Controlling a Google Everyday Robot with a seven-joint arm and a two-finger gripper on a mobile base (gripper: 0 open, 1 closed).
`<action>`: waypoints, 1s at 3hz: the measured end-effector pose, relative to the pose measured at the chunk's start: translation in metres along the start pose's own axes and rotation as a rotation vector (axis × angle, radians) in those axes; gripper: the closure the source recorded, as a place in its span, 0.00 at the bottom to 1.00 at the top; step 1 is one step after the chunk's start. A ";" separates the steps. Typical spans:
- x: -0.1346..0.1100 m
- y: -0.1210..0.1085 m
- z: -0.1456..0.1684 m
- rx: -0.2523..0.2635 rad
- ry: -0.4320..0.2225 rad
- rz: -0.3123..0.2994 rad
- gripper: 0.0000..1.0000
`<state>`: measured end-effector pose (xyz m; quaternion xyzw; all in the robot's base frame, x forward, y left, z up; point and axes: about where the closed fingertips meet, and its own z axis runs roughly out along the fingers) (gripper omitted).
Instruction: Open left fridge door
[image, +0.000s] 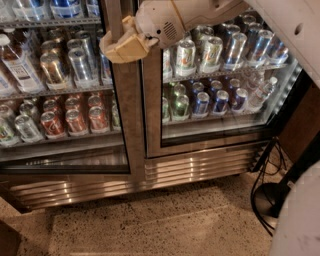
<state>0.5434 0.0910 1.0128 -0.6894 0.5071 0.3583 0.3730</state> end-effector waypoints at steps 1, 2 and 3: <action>0.000 0.002 0.000 0.000 0.000 0.000 0.36; 0.001 0.003 0.000 0.003 0.001 0.000 0.59; -0.001 0.017 0.001 0.055 0.010 -0.002 0.57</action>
Offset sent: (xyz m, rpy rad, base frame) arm -0.0856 -0.0178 -0.0003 0.0193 -0.1495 -0.2196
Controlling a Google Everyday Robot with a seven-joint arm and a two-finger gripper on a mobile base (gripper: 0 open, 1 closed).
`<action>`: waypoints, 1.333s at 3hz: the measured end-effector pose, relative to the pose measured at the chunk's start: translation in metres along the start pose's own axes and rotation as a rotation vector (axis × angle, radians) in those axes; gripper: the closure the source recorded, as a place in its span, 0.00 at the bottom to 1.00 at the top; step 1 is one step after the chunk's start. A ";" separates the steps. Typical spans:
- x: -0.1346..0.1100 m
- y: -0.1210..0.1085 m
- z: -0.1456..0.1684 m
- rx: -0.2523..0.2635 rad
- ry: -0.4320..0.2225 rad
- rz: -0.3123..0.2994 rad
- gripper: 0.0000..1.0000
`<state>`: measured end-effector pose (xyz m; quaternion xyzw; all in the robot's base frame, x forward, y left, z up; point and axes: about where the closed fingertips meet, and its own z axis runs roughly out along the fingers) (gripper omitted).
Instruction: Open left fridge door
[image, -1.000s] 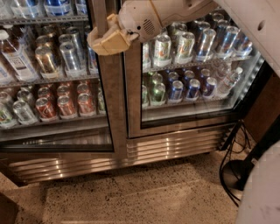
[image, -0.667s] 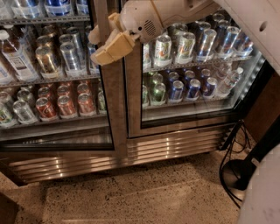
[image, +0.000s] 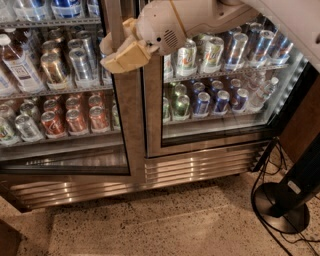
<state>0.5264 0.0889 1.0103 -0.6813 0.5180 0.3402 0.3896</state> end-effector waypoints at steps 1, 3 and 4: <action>-0.008 0.014 -0.002 0.050 0.001 -0.024 0.51; -0.007 0.027 -0.001 0.104 0.016 -0.016 0.09; -0.013 0.055 -0.001 0.230 0.053 -0.011 0.00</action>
Offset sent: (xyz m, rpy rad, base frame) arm -0.0716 -0.0091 -0.0114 0.0219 -0.1352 -0.2450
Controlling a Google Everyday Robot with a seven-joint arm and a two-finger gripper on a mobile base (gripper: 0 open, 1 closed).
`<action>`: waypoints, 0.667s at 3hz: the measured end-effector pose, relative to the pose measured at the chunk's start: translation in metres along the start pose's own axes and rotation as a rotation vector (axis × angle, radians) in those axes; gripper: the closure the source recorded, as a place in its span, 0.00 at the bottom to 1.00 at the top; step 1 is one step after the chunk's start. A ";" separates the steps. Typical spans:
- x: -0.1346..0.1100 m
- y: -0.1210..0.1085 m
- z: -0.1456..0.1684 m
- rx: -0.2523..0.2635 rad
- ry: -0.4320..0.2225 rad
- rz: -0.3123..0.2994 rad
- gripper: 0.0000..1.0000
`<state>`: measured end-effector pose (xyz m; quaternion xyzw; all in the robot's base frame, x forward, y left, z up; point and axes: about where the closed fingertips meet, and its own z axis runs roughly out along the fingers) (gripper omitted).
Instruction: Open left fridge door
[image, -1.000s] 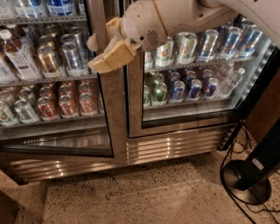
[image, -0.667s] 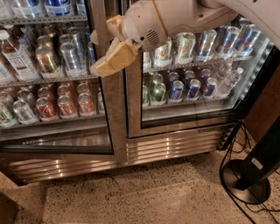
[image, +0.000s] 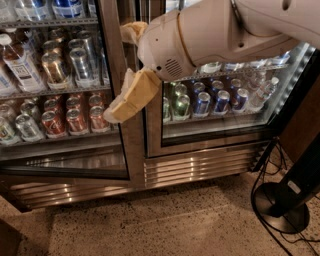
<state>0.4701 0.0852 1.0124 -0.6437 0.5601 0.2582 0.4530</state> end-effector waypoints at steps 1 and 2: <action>-0.006 0.027 -0.006 0.142 0.036 0.000 0.00; -0.009 0.042 -0.011 0.265 0.063 0.005 0.00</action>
Offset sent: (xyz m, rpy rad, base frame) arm -0.0603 -0.0126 -0.0038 0.0073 -0.1756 -0.3901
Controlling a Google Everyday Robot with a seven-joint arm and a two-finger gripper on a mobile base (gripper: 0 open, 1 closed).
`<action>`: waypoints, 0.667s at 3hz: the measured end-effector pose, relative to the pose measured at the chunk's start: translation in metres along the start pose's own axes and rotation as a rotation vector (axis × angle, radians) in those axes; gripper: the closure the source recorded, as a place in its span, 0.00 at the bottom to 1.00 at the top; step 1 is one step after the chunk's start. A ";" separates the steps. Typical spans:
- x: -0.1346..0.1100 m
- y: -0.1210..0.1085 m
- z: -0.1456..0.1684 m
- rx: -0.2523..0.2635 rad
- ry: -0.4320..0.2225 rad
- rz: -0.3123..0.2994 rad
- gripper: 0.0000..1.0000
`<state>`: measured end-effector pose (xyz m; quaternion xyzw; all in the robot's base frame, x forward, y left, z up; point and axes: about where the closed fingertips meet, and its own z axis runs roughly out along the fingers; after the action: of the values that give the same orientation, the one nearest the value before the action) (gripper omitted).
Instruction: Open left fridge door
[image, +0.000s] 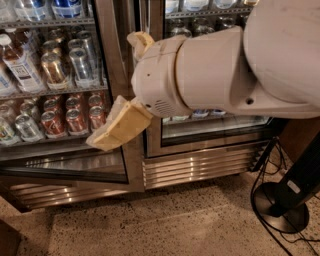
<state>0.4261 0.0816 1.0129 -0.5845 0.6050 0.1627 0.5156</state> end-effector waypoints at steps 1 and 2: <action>-0.003 0.001 -0.003 0.064 0.020 -0.001 0.00; -0.012 0.001 -0.004 0.078 0.019 -0.024 0.00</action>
Offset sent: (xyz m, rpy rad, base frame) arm -0.0014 0.0022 0.0065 -0.0219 -0.0561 -0.0717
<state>0.4208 0.0851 1.0245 -0.5725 0.6089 0.1272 0.5341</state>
